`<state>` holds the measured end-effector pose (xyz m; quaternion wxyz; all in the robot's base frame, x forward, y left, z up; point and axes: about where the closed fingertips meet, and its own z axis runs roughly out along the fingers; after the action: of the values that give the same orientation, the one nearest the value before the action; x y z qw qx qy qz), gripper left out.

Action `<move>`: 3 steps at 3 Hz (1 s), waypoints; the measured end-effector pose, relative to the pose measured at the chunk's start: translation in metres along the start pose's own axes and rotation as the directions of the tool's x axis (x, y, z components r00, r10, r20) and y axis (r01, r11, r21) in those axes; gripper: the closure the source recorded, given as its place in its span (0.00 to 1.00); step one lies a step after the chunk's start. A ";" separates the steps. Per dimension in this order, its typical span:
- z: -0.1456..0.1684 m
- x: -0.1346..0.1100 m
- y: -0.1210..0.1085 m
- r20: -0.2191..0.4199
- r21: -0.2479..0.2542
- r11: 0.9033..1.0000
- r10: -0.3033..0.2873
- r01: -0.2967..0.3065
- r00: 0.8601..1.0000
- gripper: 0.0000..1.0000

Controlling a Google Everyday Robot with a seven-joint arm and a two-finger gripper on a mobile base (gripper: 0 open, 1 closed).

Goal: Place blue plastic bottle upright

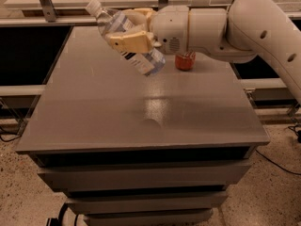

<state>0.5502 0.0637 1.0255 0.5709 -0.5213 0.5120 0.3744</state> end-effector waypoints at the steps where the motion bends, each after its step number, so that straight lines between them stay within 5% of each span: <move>1: -0.018 0.005 0.002 0.055 0.010 0.999 0.031 -0.031 0.998 1.00; 3: -0.041 0.011 -0.001 0.087 0.041 0.998 0.050 -0.053 0.995 1.00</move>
Offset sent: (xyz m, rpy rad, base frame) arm -0.0033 -0.0729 -0.0145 0.1480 0.0451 -0.0637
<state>0.5456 0.0223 1.0173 0.5937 -0.4789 0.5080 0.4001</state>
